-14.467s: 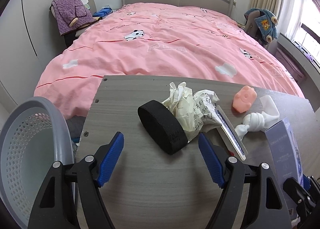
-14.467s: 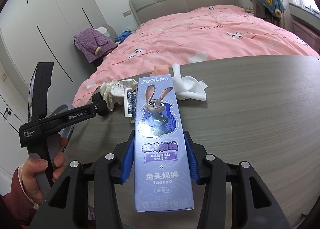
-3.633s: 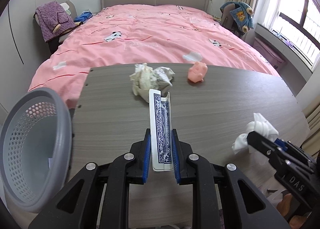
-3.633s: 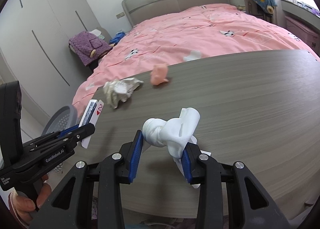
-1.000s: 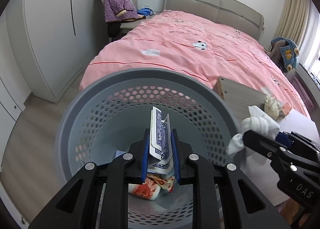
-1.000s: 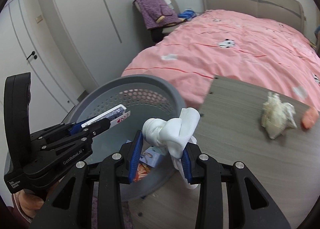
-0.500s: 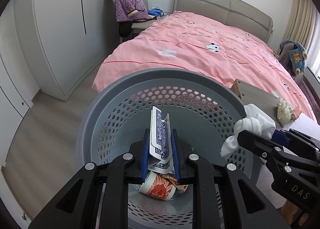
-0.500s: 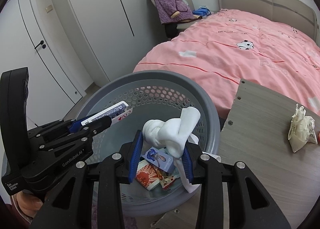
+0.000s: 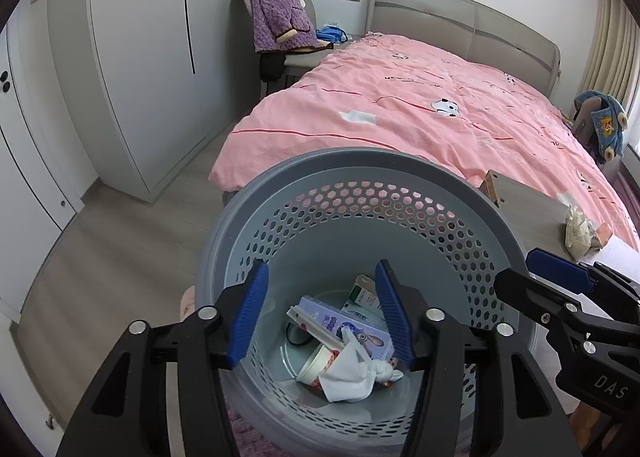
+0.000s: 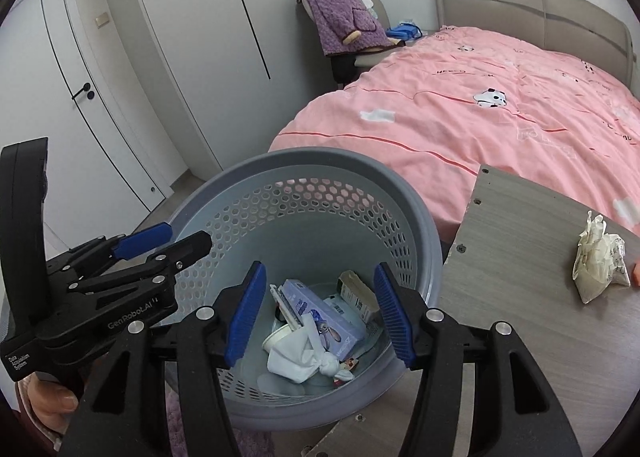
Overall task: Collect trash
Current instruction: 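Open the left tool over the basket while the right tool releases the cloth, then move both tools back over the table toward the crumpled paper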
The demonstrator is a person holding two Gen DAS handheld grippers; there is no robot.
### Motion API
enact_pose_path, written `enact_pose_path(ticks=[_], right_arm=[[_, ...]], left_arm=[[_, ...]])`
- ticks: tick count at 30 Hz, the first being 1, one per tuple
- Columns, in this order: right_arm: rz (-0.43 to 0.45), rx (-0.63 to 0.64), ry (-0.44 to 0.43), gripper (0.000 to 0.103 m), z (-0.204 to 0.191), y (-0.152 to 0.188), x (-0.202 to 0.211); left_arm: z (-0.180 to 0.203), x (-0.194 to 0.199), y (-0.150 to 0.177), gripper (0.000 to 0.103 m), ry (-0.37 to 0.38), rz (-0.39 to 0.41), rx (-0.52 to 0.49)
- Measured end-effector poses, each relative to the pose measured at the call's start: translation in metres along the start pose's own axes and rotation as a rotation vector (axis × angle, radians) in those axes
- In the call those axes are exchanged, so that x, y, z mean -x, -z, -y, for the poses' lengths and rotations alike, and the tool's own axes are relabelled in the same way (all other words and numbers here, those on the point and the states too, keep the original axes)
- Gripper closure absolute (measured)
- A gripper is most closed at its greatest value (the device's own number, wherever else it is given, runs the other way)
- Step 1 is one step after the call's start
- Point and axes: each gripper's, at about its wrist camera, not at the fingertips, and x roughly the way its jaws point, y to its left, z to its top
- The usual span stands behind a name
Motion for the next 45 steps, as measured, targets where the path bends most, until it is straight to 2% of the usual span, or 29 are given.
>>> enact_pose_path(ticks=[26,36,45], right_arm=[[0.023,-0.009,0.027,0.037,0.001,0.014,0.021],[0.049,-0.052,0.064,0.033,0.017,0.023,0.042],[0.073,-0.122,0.137,0.030,0.051,0.042,0.073]], left_arm=[[0.004,0.028,0.007,0.035,-0.046,0.045,-0.022],[0.023,0.038,0.013,0.030,-0.005,0.048,-0.050],[0.056,0.046,0.018,0.030,0.048,0.051,-0.105]])
